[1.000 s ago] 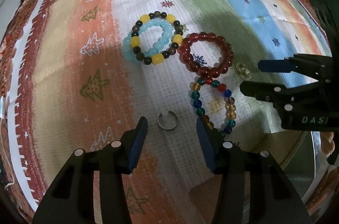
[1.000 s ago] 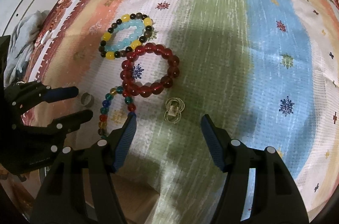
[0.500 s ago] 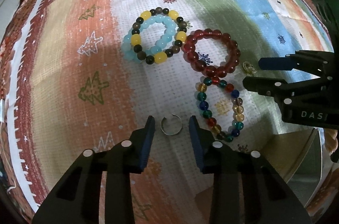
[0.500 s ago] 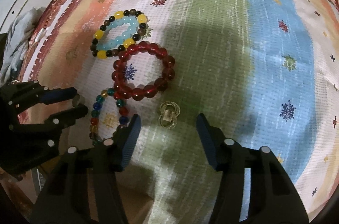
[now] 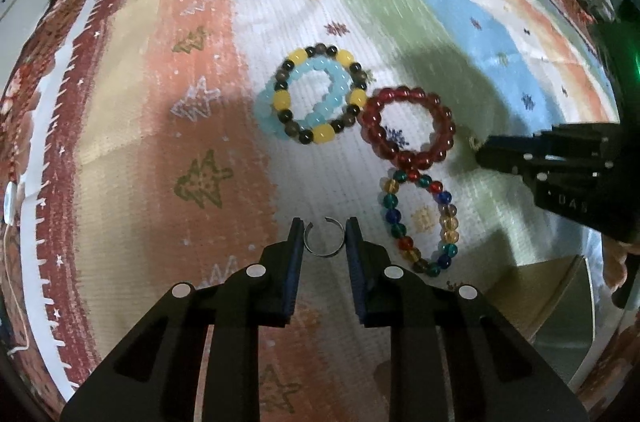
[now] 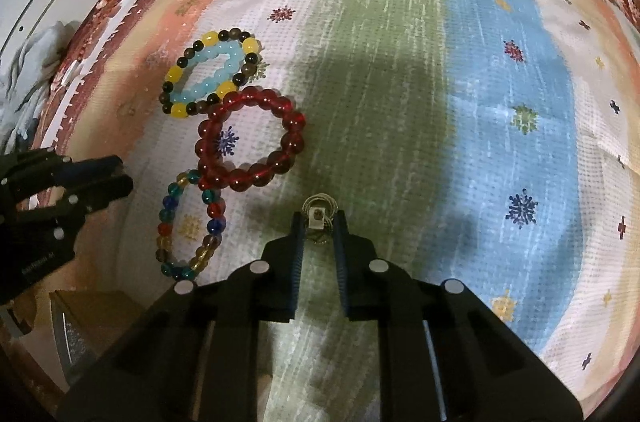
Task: Organize jewelry
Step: 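Close the left tool on the silver ring while the right tool closes on the gold charm, then carry the ring and gold charm over the silver tin and open both tools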
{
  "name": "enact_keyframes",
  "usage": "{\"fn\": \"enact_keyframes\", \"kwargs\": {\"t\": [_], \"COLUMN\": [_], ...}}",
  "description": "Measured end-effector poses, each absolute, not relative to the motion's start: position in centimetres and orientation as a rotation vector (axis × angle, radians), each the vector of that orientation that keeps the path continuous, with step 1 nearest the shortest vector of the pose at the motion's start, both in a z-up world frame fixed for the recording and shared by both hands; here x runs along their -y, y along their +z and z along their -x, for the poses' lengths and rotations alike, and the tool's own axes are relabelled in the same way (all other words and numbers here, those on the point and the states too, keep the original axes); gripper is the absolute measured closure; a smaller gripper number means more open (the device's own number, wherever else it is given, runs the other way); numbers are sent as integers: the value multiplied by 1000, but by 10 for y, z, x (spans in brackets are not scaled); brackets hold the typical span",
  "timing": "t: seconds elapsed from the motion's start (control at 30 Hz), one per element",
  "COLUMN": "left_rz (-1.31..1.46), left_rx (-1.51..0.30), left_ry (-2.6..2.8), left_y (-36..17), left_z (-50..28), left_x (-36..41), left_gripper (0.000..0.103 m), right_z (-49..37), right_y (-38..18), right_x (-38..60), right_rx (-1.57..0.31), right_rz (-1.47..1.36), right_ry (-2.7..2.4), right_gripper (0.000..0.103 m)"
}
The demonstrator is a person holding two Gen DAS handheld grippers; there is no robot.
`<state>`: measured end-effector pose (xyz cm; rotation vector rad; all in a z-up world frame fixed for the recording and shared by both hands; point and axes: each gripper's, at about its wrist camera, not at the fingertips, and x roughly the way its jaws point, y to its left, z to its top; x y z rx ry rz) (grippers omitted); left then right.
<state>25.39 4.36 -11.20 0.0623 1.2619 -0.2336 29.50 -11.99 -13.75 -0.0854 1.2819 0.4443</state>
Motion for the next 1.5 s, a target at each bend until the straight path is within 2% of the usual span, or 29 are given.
{"fn": "enact_keyframes", "kwargs": {"t": [1.5], "left_rz": [62], "left_rx": [-1098], "left_ry": [-282], "left_y": [-47], "left_z": [-202], "left_x": [-35], "left_gripper": [82], "right_z": [-218], "right_y": [-50], "right_x": [133], "right_rx": [-1095], "right_rz": [10], "right_ry": [513], "right_gripper": [87]}}
